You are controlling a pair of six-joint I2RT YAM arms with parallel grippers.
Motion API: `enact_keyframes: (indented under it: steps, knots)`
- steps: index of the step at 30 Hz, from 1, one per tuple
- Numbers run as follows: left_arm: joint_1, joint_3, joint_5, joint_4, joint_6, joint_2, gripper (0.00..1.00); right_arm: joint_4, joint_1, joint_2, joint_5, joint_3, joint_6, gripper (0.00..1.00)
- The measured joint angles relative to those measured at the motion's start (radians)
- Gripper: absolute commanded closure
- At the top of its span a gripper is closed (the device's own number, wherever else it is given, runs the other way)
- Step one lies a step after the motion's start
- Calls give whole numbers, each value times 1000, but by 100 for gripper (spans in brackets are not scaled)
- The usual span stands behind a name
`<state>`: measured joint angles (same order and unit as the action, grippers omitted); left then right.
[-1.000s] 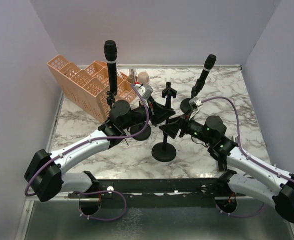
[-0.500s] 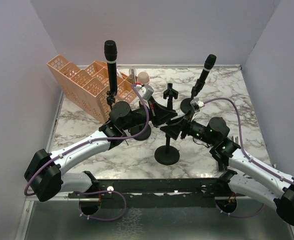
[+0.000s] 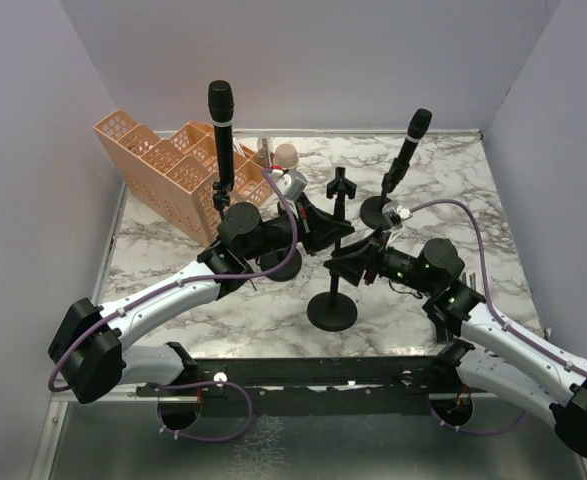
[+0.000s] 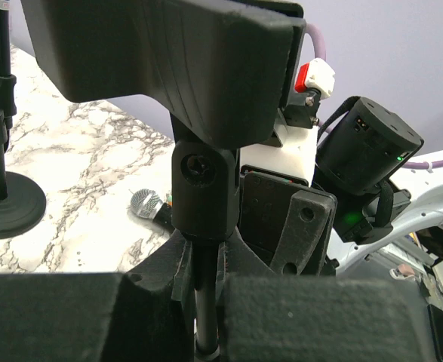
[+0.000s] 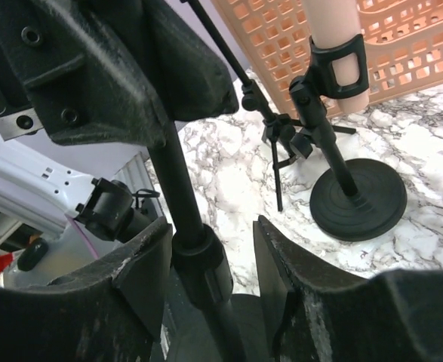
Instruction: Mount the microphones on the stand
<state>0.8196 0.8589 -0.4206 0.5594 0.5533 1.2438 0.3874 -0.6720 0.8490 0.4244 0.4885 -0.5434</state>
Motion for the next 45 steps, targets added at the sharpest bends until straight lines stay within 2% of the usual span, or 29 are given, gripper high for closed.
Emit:
enact_keyframes:
  steps: [3,5,11,13,17,21,23,28,33,36,45]
  knots:
    - [0,0,0,0,0,0,100,-1,0,-21,16,-16,-8,50]
    - [0,0,0,0,0,0,100,-3,0,-34,19,-24,-14,56]
    - [0,0,-1,-2,2,0,100,-8,0,-43,20,-32,-27,96]
    - [0,0,0,-12,10,0,98,-5,0,-38,27,-31,-15,99]
    - [-2,-3,3,-25,13,0,72,-4,0,-28,28,-31,-2,99]
    - [-2,-25,18,-1,8,-14,39,-17,0,-36,0,-32,1,99]
    - [-1,-45,24,15,11,-32,30,-27,0,-47,-28,-34,3,99]
    - [-1,-138,41,45,12,-87,14,-31,4,-102,-105,-42,21,99]
    - [-1,-261,37,45,26,-120,13,-30,5,-135,-161,-42,24,99]
    - [-1,-307,2,39,33,-117,17,-30,5,-144,-177,-42,24,99]
    - [7,-314,-102,45,34,-59,24,-25,5,-145,-180,-40,4,99]
